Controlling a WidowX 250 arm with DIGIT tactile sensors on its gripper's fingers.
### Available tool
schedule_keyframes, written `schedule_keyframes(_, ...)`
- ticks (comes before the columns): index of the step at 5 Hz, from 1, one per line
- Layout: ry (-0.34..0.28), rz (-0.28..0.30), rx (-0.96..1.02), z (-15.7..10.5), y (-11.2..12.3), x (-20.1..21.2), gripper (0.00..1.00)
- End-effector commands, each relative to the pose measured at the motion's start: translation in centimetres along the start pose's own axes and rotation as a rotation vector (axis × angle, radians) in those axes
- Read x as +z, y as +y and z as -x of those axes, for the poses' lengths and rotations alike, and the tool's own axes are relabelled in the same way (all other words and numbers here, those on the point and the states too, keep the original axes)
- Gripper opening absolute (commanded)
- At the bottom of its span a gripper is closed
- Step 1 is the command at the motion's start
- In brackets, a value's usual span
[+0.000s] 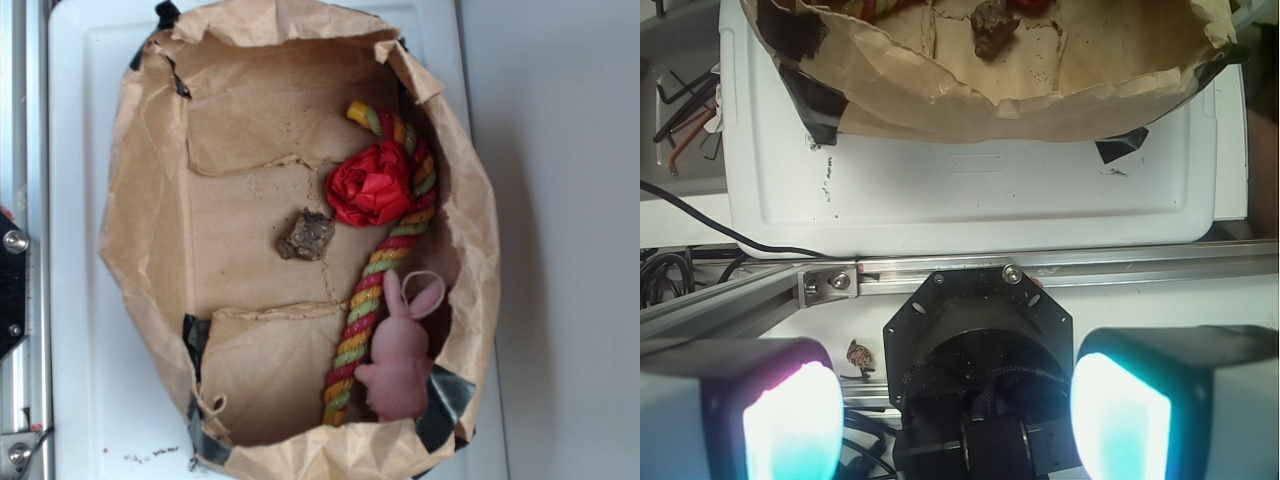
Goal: Grab the rock.
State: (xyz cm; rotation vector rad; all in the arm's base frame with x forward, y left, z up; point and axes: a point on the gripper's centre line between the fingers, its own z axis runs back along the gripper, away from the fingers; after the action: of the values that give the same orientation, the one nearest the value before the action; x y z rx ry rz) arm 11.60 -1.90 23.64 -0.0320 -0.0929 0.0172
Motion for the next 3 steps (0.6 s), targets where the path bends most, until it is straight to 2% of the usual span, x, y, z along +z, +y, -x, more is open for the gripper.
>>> schedule_keyframes(1, 0.0, 0.0, 0.0, 0.0, 0.0, 0.0, 1.0)
schedule_keyframes(2, -0.034, 0.02, 0.062, -4.3, -1.0, 0.0, 1.0)
schedule_keyframes(3, -0.056, 0.031, 0.101, -7.2, -1.3, -0.3, 1.0)
